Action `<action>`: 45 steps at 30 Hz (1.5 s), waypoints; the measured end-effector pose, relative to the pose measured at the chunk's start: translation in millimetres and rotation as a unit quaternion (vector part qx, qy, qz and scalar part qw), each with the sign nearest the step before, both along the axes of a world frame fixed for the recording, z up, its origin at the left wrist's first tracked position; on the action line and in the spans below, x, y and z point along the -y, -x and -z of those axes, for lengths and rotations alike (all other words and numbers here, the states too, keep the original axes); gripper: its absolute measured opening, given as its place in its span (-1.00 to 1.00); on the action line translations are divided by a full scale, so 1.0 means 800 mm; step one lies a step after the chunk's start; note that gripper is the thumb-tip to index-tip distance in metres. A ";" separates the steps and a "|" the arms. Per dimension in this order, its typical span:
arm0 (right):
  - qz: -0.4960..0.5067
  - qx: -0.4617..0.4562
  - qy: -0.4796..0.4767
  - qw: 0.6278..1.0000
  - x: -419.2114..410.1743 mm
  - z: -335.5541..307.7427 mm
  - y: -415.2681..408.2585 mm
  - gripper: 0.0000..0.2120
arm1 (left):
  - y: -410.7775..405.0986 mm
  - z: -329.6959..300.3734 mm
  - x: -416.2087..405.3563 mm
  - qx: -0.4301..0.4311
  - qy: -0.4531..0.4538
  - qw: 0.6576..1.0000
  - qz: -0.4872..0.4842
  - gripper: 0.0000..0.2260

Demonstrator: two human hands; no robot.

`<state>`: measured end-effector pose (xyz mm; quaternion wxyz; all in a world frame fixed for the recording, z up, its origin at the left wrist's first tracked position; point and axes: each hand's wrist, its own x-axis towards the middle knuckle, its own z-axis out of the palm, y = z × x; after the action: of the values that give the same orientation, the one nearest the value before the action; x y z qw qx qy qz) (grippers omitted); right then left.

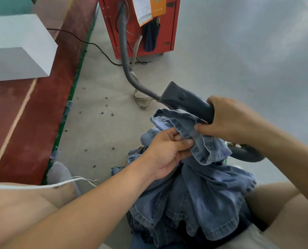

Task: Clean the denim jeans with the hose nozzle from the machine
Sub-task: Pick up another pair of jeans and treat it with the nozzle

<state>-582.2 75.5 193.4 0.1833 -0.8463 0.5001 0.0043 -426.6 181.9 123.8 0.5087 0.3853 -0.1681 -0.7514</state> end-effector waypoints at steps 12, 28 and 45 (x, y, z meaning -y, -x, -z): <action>-0.034 0.084 -0.022 0.996 0.007 -0.050 0.047 -0.65 | -0.021 0.007 0.002 -0.002 -0.025 0.997 -0.077 -0.69; -0.090 0.056 -0.081 0.991 -0.007 -0.058 0.036 -0.66 | -0.022 0.022 -0.005 0.123 0.080 0.989 -0.006 -0.61; -0.011 0.057 0.010 0.998 0.006 -0.053 0.022 -0.58 | -0.020 0.006 -0.009 0.042 0.086 0.995 0.036 -0.64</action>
<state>-599.5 70.7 235.7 0.2033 -0.8523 0.4797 -0.0466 -410.7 189.5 119.0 0.5051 0.3653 -0.2666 -0.7351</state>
